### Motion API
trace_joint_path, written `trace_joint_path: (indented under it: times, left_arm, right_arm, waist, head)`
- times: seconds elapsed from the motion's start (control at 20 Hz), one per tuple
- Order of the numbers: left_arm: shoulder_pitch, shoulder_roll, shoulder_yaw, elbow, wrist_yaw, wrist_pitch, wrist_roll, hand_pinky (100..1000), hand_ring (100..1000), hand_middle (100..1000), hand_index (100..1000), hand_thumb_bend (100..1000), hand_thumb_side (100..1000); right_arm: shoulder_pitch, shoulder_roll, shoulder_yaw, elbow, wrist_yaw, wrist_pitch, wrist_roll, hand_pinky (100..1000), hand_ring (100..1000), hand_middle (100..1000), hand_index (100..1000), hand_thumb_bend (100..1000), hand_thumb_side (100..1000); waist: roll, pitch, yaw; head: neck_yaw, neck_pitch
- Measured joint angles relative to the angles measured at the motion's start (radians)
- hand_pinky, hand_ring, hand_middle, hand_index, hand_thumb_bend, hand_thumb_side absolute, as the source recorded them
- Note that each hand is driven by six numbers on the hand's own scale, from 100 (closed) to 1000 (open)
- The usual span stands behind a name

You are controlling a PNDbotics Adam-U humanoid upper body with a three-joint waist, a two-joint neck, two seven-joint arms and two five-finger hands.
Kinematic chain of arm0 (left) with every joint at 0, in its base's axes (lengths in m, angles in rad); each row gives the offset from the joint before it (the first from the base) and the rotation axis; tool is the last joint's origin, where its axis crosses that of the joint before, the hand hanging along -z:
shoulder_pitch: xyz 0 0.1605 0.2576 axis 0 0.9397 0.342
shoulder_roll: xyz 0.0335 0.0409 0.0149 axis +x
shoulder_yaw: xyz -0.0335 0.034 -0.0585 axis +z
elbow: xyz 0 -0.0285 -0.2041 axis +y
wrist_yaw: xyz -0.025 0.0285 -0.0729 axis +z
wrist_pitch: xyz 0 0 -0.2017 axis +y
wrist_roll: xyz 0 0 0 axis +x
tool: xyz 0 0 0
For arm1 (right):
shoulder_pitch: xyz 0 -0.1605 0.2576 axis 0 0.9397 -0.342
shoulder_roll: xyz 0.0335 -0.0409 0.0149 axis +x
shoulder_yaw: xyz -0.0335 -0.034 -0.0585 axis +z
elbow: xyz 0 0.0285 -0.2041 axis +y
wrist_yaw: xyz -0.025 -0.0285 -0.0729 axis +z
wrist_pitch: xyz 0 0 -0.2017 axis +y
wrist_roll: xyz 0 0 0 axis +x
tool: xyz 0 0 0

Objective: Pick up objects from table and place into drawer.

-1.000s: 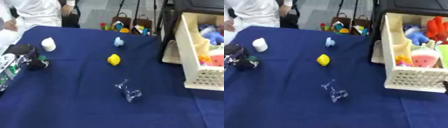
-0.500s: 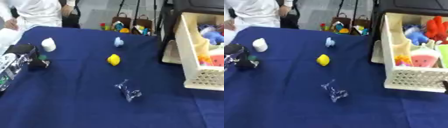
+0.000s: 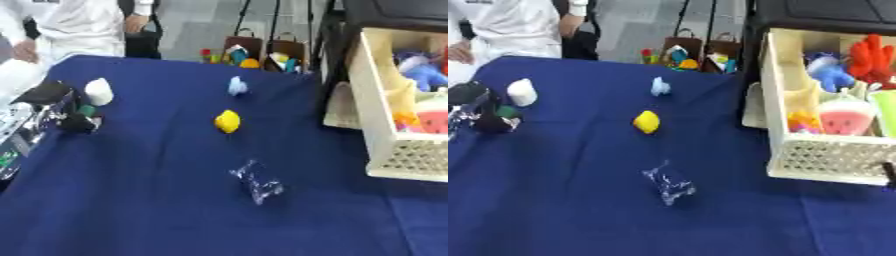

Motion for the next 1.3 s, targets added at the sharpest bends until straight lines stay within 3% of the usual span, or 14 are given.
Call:
trace_joint_path:
  times: [0.3, 0.35, 0.4, 0.55, 0.8, 1.3]
  left_arm:
    - [-0.015, 0.001, -0.002, -0.115, 0.020, 0.004, -0.015, 207, 401, 394, 517, 204, 548]
    - [-0.020, 0.001, -0.002, -0.138, 0.023, 0.002, -0.019, 205, 400, 393, 516, 211, 617]
    - [-0.027, 0.002, -0.006, -0.159, 0.026, -0.001, -0.023, 203, 399, 392, 515, 202, 551]
    - [-0.058, 0.003, -0.021, -0.220, 0.031, -0.012, -0.041, 190, 391, 383, 504, 202, 556]
    - [-0.154, -0.018, -0.045, -0.286, 0.034, -0.029, -0.073, 174, 381, 370, 490, 205, 557]
    - [-0.348, -0.150, -0.083, -0.296, 0.039, -0.046, -0.103, 161, 360, 344, 476, 215, 557]
  right_arm:
    - [0.000, 0.000, 0.000, 0.000, 0.000, -0.001, -0.001, 762, 788, 745, 842, 100, 1000]
    - [0.001, 0.000, 0.000, 0.000, 0.000, -0.001, -0.001, 762, 788, 745, 842, 100, 1000]
    - [0.001, 0.000, 0.000, 0.000, 0.000, -0.001, -0.001, 762, 788, 745, 842, 100, 1000]
    - [0.002, 0.000, 0.000, 0.000, -0.001, -0.002, 0.000, 762, 788, 745, 842, 100, 1000]
    - [0.008, 0.001, 0.007, 0.000, -0.004, -0.004, 0.002, 762, 788, 746, 842, 100, 1000]
    - [0.008, 0.001, 0.027, 0.000, -0.024, -0.008, 0.020, 763, 789, 746, 842, 100, 1000]
  waist:
    - [0.012, -0.021, 0.001]
    - [0.015, -0.024, 0.001]
    - [0.018, -0.028, 0.001]
    - [0.027, -0.041, 0.000]
    - [0.043, -0.065, -0.004]
    - [0.080, -0.103, -0.039]
  head:
    - [-0.006, 0.010]
    - [-0.006, 0.013]
    - [-0.007, 0.017]
    - [-0.009, 0.025]
    - [-0.015, 0.045]
    - [-0.018, 0.062]
